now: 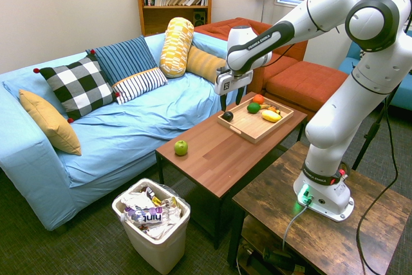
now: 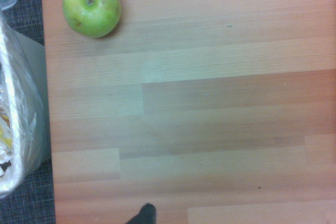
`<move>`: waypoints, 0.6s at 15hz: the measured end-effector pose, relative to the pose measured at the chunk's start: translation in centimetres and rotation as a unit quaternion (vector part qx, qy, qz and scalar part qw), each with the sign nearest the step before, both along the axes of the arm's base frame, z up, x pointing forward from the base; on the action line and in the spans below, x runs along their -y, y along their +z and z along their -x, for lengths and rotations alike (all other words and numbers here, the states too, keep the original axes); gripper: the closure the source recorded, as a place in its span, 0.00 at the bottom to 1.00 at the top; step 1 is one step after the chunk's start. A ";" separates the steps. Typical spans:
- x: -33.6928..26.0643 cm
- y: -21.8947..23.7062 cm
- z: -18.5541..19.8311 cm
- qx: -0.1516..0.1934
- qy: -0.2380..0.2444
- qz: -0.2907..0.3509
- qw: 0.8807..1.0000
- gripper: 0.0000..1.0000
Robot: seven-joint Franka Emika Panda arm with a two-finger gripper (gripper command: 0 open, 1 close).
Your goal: Put the apple in the tray
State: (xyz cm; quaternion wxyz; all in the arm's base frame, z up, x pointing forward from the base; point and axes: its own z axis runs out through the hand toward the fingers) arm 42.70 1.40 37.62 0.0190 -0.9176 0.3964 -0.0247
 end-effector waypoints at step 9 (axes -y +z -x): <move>-4.2 -2.8 -6.1 0.021 0.012 0.001 1.000 0.00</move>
